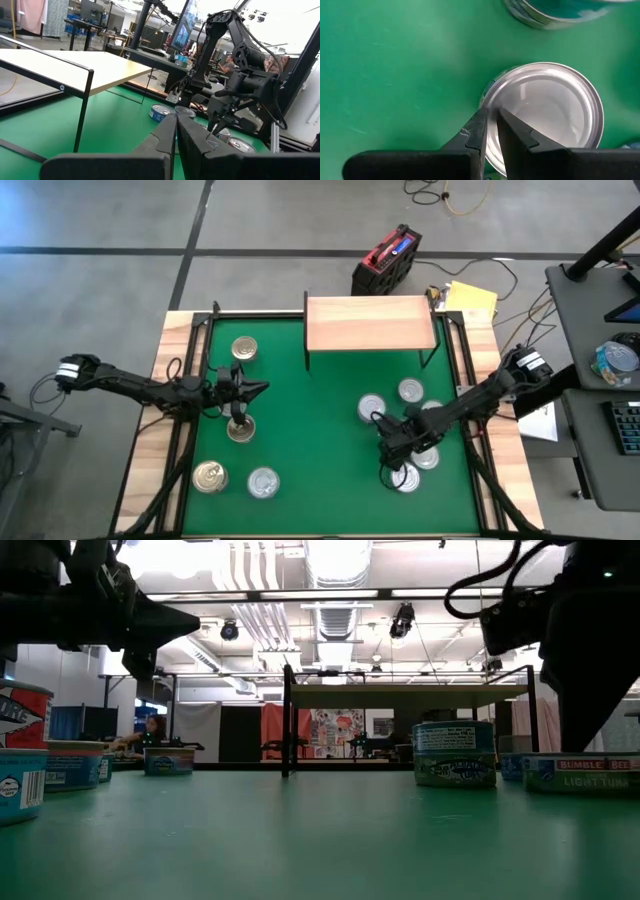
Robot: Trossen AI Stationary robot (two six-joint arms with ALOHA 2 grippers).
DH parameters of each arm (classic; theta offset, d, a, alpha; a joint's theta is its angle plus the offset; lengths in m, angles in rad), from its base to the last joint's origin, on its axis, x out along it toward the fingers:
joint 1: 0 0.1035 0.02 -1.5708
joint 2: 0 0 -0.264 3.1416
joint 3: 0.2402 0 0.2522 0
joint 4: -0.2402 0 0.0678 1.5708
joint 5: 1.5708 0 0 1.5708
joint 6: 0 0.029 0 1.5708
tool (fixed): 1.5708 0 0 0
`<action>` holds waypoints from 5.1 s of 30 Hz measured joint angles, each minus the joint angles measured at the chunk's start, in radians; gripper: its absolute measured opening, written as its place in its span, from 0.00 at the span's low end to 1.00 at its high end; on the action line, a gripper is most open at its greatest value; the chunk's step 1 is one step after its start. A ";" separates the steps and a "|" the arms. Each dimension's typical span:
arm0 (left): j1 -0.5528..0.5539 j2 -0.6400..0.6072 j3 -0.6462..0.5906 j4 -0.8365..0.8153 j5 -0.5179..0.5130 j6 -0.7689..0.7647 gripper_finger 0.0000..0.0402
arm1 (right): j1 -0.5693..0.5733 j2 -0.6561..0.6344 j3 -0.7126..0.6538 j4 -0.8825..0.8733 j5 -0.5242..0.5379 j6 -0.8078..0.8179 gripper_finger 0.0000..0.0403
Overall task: Stack canned seafood by type on shelf
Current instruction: Put the green tuna can on the shelf
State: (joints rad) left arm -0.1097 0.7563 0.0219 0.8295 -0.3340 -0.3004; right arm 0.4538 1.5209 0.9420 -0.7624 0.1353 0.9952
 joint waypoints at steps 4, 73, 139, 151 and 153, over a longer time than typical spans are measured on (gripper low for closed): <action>0.000 0.001 0.000 0.000 0.000 0.000 0.00 | 0.005 0.004 0.041 0.078 -0.007 -0.086 0.09; -0.023 0.120 0.000 0.134 0.002 -0.048 0.00 | 0.254 -0.036 -0.130 0.360 0.462 -0.336 0.09; -0.087 0.338 0.309 -0.120 -0.113 0.236 0.00 | -0.103 -0.159 -0.121 0.042 0.014 -0.361 0.73; -0.087 0.338 0.309 -0.127 -0.113 0.240 0.00 | -0.191 -0.160 -0.175 0.163 -0.115 -0.449 0.72; -0.087 0.338 0.309 -0.135 -0.112 0.241 0.00 | -0.191 -0.160 -0.175 0.170 -0.118 -0.457 0.70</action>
State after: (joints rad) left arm -0.1970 1.0943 0.3313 0.6945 -0.4461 -0.0597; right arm 0.2626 1.3609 0.7670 -0.5924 0.0173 0.5377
